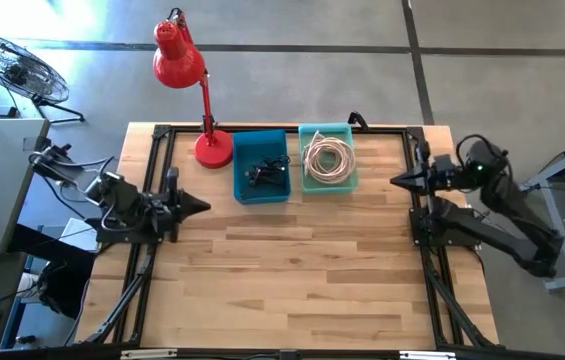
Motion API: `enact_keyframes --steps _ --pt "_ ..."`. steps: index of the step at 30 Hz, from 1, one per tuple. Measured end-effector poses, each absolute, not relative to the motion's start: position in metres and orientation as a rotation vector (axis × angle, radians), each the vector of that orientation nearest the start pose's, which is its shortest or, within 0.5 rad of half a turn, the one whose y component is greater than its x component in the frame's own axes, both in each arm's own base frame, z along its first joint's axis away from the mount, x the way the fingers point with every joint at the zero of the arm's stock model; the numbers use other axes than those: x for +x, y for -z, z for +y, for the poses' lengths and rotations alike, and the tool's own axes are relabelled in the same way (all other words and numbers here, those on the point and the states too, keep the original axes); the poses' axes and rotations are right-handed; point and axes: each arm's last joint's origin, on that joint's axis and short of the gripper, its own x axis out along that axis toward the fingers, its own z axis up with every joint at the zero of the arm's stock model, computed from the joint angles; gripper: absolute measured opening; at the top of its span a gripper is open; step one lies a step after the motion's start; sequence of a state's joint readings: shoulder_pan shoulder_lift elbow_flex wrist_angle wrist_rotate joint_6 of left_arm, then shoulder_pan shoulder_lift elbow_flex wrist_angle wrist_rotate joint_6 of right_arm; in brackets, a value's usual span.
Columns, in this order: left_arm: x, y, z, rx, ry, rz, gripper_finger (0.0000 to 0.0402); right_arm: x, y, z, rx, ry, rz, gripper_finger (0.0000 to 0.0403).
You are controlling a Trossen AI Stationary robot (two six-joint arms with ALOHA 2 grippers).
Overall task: Pick & Place USB Port
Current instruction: Return to Home Position
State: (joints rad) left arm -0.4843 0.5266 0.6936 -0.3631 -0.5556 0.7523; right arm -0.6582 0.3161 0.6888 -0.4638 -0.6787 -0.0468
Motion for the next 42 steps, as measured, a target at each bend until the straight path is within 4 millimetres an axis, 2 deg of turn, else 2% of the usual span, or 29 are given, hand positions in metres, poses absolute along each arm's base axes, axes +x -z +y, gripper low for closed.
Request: enact_keyframes --steps 5,9,20,26,34,42 --pt "0.106 -0.299 -0.04 0.776 0.021 0.098 0.0 0.077 -0.295 -0.034 0.048 -0.088 -0.016 0.0" --pt "0.107 -0.285 -0.041 0.74 0.043 0.106 0.0 0.086 -0.27 -0.041 0.048 -0.103 -0.027 0.0" --pt "0.115 -0.238 -0.048 0.703 0.124 0.102 0.0 0.096 -0.218 -0.048 0.083 -0.125 -0.021 0.0" --pt "0.117 -0.216 -0.049 0.678 0.125 0.111 0.0 0.097 -0.199 -0.049 0.06 -0.151 -0.014 0.0" --pt "0.117 -0.2 -0.049 0.648 0.124 0.129 0.0 0.098 -0.183 -0.047 0.023 -0.179 0.0 0.0" --pt "0.116 -0.175 -0.048 0.622 0.105 0.094 0.0 0.102 -0.17 -0.041 -0.013 -0.219 -0.005 0.0"
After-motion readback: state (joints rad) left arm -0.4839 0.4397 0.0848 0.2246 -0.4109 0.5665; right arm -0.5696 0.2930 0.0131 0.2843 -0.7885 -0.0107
